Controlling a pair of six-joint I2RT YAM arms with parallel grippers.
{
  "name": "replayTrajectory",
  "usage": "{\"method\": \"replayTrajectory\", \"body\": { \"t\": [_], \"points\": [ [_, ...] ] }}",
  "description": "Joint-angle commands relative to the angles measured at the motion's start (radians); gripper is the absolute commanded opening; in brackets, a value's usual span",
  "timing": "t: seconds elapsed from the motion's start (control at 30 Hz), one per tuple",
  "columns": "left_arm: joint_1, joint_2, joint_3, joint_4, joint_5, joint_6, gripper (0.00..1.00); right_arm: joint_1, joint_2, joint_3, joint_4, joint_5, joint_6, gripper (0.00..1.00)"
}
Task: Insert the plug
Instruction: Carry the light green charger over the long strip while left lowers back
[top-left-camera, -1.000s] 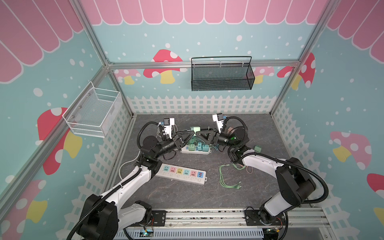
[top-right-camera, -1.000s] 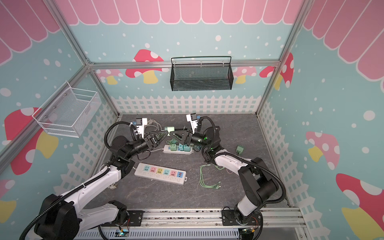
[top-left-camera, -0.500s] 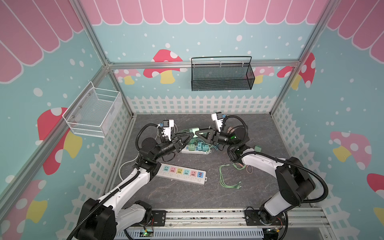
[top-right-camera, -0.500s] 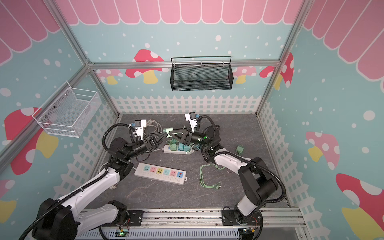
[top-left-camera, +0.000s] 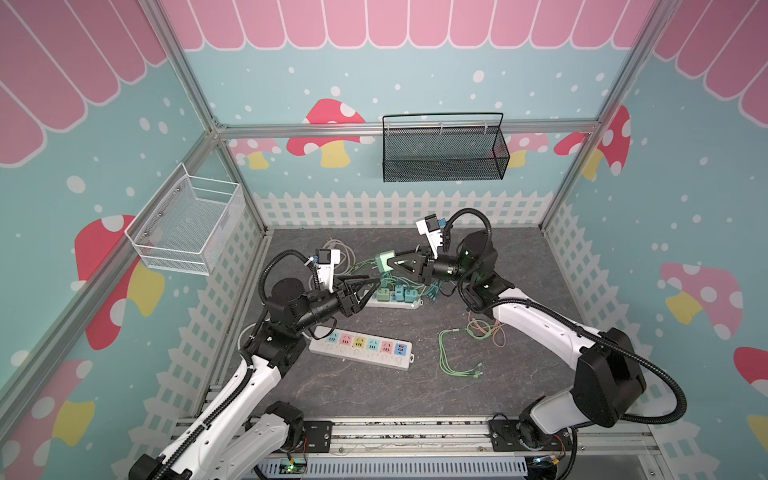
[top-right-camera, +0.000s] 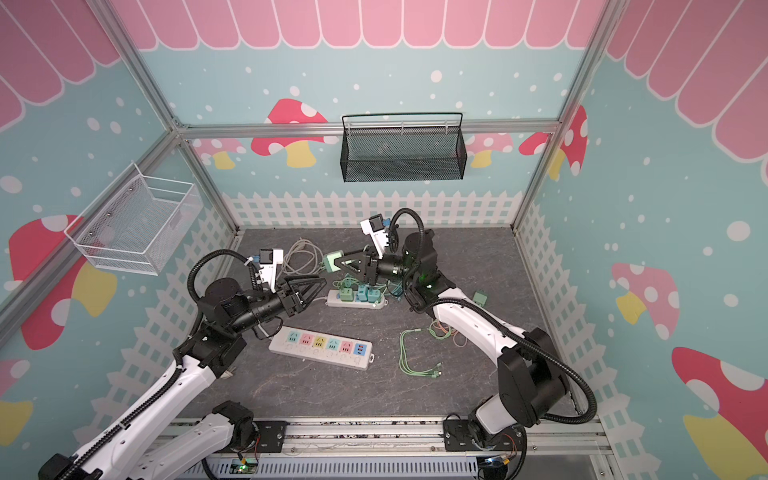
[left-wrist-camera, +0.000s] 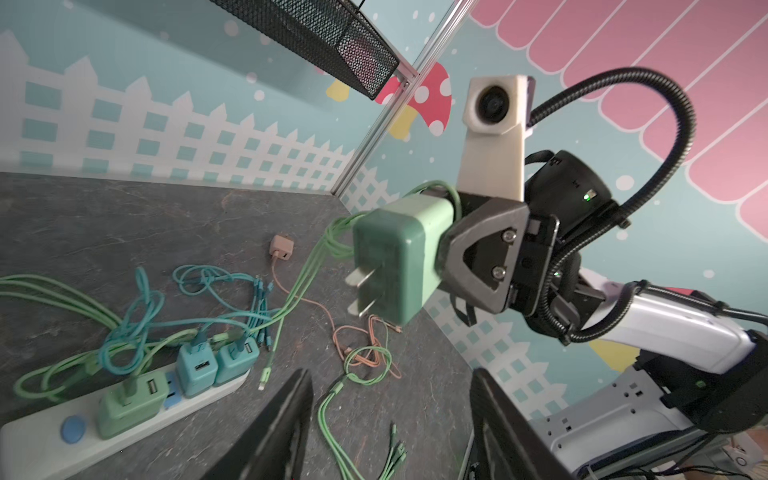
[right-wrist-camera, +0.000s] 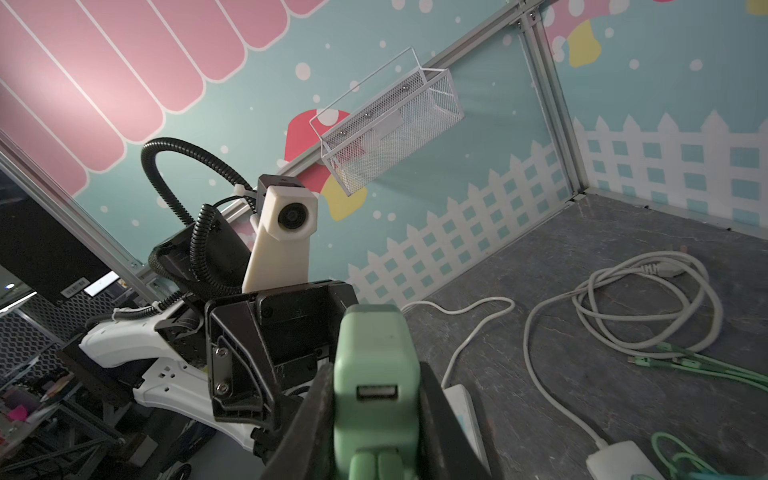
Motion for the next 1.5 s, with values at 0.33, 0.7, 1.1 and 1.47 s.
{"method": "replayTrajectory", "body": {
  "t": [0.33,0.7,1.1,1.47],
  "points": [
    [0.048,-0.12,-0.007,-0.527,-0.372,0.037,0.6,0.006,-0.059,0.26,-0.514,0.11,-0.355,0.0],
    [0.187,-0.123,-0.061,-0.734,-0.545,-0.071,0.6,0.008,-0.129,0.398,-0.868,0.192,-0.644,0.0],
    [0.214,-0.072,-0.127,-0.755,-0.593,-0.114,0.6,0.008,-0.164,0.367,-0.989,0.153,-0.789,0.0],
    [0.22,-0.02,-0.216,-0.704,-0.673,-0.173,0.6,0.068,-0.102,0.235,-0.925,0.094,-0.766,0.0]
  ]
}}
